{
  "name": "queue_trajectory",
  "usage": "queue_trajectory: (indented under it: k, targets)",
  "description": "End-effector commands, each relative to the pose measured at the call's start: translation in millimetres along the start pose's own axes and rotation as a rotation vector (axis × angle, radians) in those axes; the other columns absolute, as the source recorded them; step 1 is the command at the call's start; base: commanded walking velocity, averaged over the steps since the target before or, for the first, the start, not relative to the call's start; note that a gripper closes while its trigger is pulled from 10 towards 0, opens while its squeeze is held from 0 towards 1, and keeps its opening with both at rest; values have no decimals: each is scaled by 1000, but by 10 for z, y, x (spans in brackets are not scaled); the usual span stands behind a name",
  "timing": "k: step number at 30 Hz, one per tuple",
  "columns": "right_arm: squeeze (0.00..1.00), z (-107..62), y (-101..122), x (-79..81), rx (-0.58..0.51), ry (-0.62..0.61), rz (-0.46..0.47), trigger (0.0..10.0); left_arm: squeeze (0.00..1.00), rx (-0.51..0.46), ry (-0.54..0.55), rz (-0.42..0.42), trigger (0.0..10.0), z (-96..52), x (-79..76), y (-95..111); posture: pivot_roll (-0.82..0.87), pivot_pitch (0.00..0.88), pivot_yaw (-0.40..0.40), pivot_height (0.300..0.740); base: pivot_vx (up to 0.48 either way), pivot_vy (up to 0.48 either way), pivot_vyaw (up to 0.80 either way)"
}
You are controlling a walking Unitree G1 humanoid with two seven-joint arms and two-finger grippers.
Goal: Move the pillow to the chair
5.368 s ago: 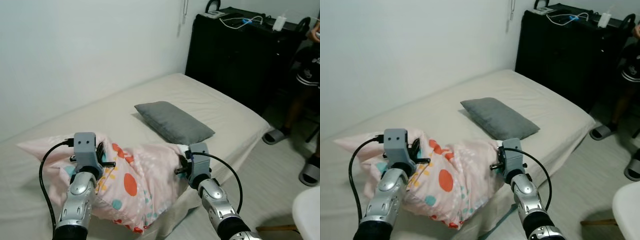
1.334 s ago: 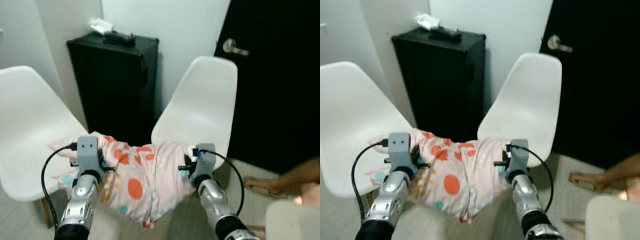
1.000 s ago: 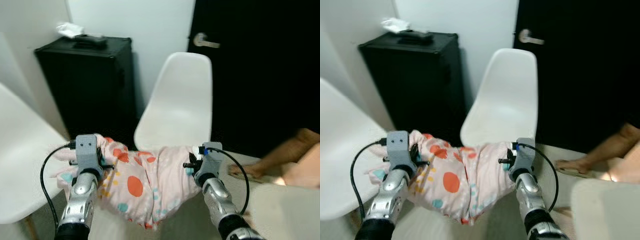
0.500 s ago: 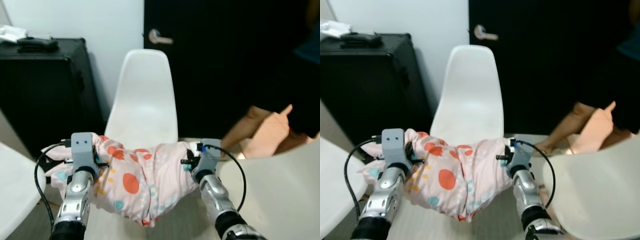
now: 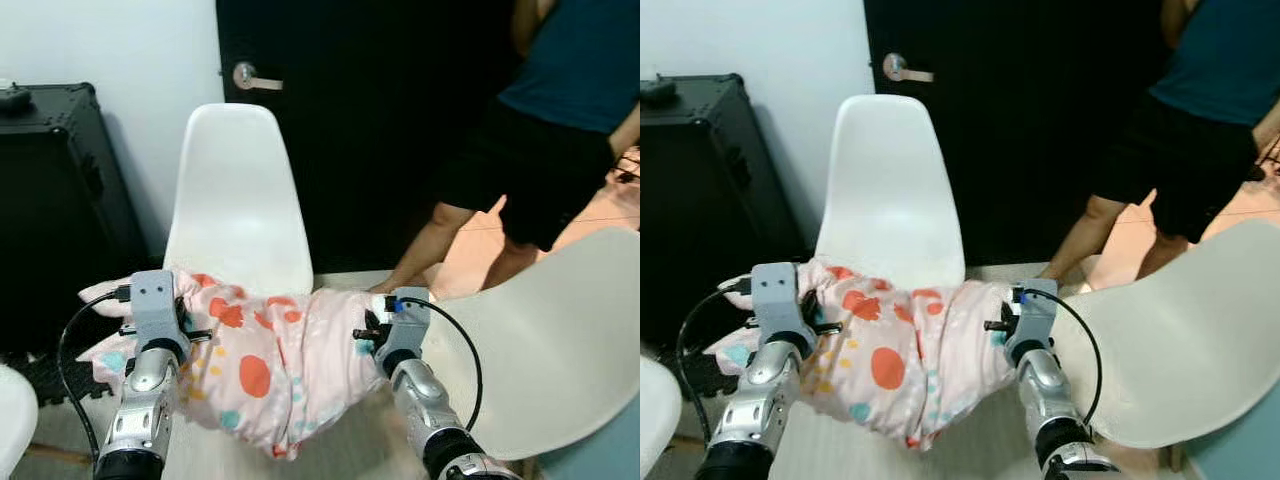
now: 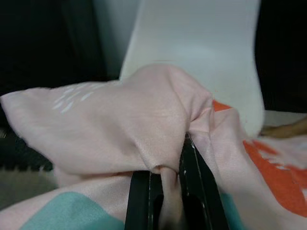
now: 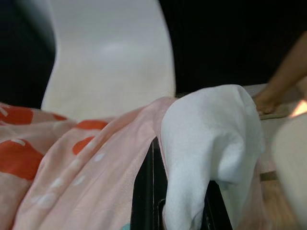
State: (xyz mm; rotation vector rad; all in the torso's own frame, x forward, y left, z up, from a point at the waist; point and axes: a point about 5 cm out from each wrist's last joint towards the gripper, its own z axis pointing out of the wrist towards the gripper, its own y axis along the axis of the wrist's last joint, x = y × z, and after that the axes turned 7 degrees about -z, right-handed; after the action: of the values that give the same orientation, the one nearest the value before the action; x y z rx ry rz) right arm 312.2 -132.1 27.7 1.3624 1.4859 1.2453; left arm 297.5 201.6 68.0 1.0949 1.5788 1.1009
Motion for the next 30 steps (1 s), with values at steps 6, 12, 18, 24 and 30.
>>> queue_trajectory:
  k: [6, 12, 18, 24, 30]
  targets:
    - [0, 28, 63, 28, -25, 23, -24, 10000, 0, -42, -57, -38, 10000, -5, -101, 100, 108, 0, -24, 740, 40, 0, 0]
    - [0, 21, 56, 14, -25, 20, -31, 10000, 0, -50, -62, -35, 10000, -3, -108, 116, 109, 0, -25, 740, 247, 0, 0]
    - [0, 17, 51, 30, -30, 23, -32, 10000, 0, -46, -66, -28, 10000, -11, -79, 116, 113, 0, -20, 740, 257, 0, 0]
    - [0, 17, 49, 43, -31, 25, -30, 10000, 0, -46, -72, -28, 10000, -14, -81, 123, 111, 0, -15, 740, 262, 0, 0]
    - [0, 5, 30, 61, -32, 24, -22, 10000, 0, -41, -85, -22, 10000, -13, -80, 125, 108, 0, -9, 740, 265, 0, 0]
